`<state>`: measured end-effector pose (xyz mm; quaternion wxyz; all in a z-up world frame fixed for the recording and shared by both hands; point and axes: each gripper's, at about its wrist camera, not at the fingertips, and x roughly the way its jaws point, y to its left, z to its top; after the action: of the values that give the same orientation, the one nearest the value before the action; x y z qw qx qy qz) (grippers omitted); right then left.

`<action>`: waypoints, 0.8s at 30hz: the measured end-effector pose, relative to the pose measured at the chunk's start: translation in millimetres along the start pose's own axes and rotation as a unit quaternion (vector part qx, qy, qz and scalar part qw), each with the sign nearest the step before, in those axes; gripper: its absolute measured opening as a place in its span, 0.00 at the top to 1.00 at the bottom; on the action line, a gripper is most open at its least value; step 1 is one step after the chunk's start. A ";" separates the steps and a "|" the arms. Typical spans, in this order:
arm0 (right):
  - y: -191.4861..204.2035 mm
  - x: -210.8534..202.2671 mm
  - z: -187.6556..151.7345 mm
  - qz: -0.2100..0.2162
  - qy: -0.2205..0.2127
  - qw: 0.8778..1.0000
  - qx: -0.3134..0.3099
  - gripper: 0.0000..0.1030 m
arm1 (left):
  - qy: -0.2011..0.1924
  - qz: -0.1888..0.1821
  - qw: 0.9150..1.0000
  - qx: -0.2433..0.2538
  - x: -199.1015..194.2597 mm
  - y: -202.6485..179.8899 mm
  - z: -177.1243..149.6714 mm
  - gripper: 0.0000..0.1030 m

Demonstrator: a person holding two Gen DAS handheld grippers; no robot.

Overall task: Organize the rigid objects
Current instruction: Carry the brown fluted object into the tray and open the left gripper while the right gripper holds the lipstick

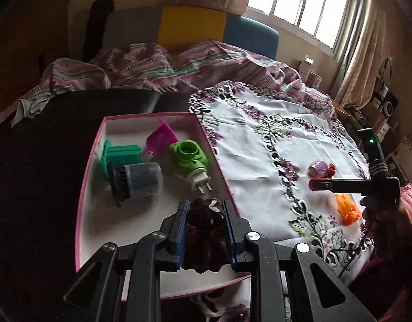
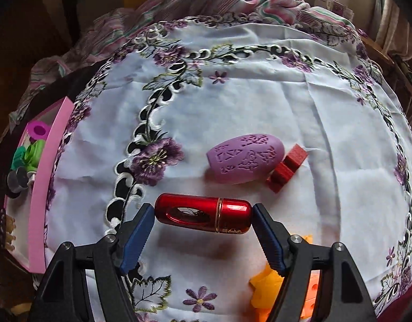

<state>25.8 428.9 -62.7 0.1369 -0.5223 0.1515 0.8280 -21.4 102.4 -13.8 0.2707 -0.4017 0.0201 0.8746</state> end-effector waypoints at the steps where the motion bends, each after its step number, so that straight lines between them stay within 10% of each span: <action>1: 3.7 -0.5 -1.6 0.006 0.000 1.000 -0.009 0.27 | 0.001 0.005 1.000 -0.006 0.1 5.3 -1.4 0.76; 24: 14.8 14.1 -9.5 0.004 0.027 0.999 -0.022 0.26 | 0.014 0.039 0.999 -0.028 0.7 33.7 -13.8 0.76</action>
<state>22.1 412.6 -77.8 0.1178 -0.5466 0.1395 0.8172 -28.7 70.5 -29.7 0.2243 -0.4203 0.0151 0.8791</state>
